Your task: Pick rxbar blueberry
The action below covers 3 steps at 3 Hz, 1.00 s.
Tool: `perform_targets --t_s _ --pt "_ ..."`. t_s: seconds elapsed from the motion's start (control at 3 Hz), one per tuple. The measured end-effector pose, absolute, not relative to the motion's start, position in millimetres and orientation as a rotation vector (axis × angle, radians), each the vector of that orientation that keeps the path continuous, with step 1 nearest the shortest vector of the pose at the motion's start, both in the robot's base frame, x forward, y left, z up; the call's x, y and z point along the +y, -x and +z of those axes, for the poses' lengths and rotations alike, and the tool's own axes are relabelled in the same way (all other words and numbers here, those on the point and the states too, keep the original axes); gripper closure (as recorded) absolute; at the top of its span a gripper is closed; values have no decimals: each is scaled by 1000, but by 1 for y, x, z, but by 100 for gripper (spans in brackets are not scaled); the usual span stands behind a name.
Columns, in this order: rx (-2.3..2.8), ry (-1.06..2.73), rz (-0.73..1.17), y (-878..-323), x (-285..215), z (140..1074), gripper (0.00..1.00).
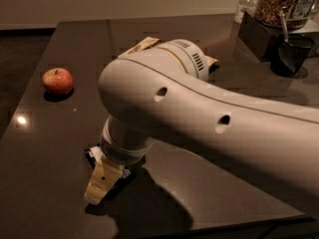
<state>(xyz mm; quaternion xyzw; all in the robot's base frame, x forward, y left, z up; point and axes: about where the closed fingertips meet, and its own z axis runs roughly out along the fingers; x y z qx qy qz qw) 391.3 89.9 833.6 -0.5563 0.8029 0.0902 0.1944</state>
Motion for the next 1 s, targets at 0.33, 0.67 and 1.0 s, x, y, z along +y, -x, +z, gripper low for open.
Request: perform_targets --t_s 0.33,0.67,1.0 --pt "2275 1534 286 -394 101 824 23" --pt "2285 1519 304 -394 108 822 48" --pt "2285 1519 304 -394 108 827 71"
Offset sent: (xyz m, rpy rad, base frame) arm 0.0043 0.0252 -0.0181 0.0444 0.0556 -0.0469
